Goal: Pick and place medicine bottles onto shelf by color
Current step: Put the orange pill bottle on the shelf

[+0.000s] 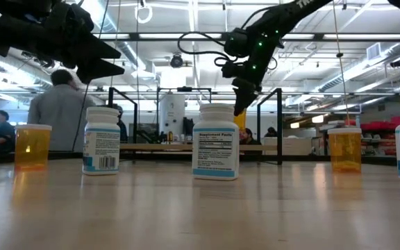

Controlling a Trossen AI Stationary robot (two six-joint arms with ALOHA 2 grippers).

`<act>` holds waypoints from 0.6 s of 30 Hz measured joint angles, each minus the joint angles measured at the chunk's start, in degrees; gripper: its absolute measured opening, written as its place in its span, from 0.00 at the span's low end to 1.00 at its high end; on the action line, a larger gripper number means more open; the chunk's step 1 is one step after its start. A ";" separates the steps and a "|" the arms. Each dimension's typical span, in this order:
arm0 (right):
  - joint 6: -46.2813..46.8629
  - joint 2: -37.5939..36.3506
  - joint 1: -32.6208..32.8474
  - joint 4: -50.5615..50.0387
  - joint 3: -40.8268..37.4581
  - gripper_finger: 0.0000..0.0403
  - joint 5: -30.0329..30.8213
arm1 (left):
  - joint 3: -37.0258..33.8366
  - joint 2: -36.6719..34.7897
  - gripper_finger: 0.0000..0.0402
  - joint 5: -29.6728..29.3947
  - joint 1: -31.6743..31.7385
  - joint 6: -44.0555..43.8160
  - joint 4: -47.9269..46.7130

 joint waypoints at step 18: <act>-8.54 0.61 -4.09 2.55 0.00 0.58 -2.74 | 0.00 0.00 0.71 0.00 0.00 0.38 2.92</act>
